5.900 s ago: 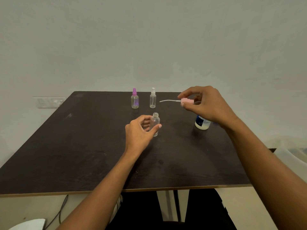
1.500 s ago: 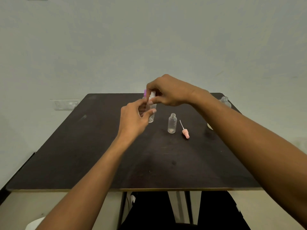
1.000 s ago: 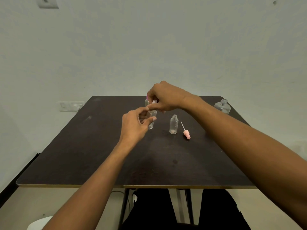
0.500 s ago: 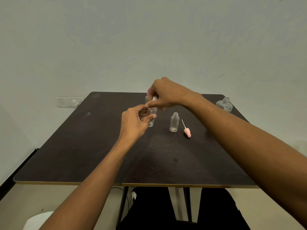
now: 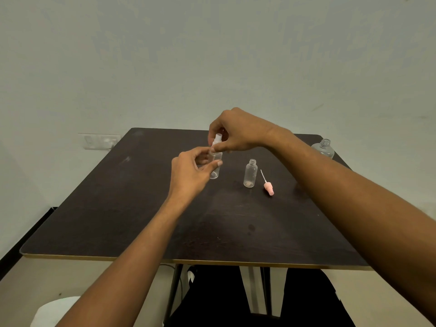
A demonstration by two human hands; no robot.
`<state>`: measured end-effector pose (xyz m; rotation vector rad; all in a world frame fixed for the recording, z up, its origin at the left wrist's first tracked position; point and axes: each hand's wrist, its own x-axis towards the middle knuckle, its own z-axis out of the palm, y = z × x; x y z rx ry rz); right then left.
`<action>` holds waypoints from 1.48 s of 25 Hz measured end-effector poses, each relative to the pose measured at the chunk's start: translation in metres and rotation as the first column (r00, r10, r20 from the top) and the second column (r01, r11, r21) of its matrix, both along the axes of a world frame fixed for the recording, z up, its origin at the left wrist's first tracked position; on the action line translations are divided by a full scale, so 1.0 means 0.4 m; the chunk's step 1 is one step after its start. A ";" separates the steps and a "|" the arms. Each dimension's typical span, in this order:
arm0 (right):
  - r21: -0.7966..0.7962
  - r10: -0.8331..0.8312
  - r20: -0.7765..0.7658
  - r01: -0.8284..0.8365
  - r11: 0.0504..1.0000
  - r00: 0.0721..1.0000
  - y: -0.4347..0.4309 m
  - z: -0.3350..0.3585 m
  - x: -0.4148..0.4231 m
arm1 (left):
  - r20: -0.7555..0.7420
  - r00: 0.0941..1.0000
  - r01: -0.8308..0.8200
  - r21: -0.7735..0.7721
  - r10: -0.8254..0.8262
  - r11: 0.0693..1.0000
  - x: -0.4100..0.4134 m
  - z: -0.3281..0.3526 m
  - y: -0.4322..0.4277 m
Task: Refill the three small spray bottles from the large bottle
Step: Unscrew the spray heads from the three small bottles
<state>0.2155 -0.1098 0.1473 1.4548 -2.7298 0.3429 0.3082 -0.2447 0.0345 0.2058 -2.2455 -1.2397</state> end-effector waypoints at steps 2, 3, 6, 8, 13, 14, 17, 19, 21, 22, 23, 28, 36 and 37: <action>0.047 0.065 0.017 -0.066 0.997 0.998 0.000 0.007 0.006 | -0.002 1.000 0.001 0.010 -0.001 1.000 0.001 -0.003 -0.007; 0.033 0.084 0.019 -0.085 0.996 0.996 0.000 0.009 0.006 | -0.003 1.000 0.005 0.014 -0.005 1.000 0.001 -0.005 -0.009; -0.093 0.089 -0.003 -0.089 0.992 0.996 -0.013 0.005 0.010 | -0.012 1.000 0.010 0.013 -0.009 1.000 0.004 -0.007 -0.012; -0.095 0.032 -0.037 -0.036 0.995 0.999 -0.023 -0.002 0.008 | -0.009 1.000 0.004 0.004 -0.003 1.000 0.004 -0.010 -0.014; -0.011 0.014 0.020 -0.014 1.000 1.000 -0.026 0.006 0.014 | 0.002 1.000 -0.014 0.000 0.014 1.000 0.005 -0.016 -0.029; -0.017 0.022 -0.008 -0.022 1.000 1.000 -0.027 0.011 0.018 | 0.002 1.000 -0.018 0.002 0.018 1.000 0.007 -0.018 -0.032; -0.059 0.029 -0.056 -0.033 0.998 0.998 -0.018 0.029 0.029 | -0.003 1.000 -0.026 0.015 0.026 1.000 0.008 -0.030 -0.042; -0.106 0.029 -0.038 -0.033 0.994 0.999 -0.003 0.044 0.035 | -0.005 0.999 -0.032 0.022 0.032 0.999 0.009 -0.040 -0.050; -0.149 0.027 -0.019 -0.030 0.988 0.999 0.018 0.060 0.039 | -0.002 0.999 -0.033 0.036 0.033 0.999 0.008 -0.052 -0.058; -0.165 0.019 -0.016 -0.021 0.986 1.000 0.029 0.067 0.037 | 0.002 0.999 -0.034 0.042 0.034 0.999 0.008 -0.057 -0.063; -0.179 0.005 -0.010 -0.007 0.984 1.000 0.041 0.071 0.036 | 0.004 0.999 -0.036 0.046 0.036 0.998 0.007 -0.061 -0.067; -0.307 -0.120 0.057 0.132 0.943 0.991 0.096 0.043 0.045 | 0.016 0.999 -0.040 0.076 0.039 0.996 -0.002 -0.082 -0.082; -0.390 -0.401 0.157 0.430 0.815 0.903 0.083 -0.217 0.077 | 0.075 0.997 -0.006 0.074 0.000 0.997 -0.052 -0.110 -0.064; -0.375 -0.434 0.176 0.468 0.800 0.884 0.070 -0.251 0.075 | 0.077 0.997 0.004 0.073 -0.010 0.997 -0.059 -0.113 -0.059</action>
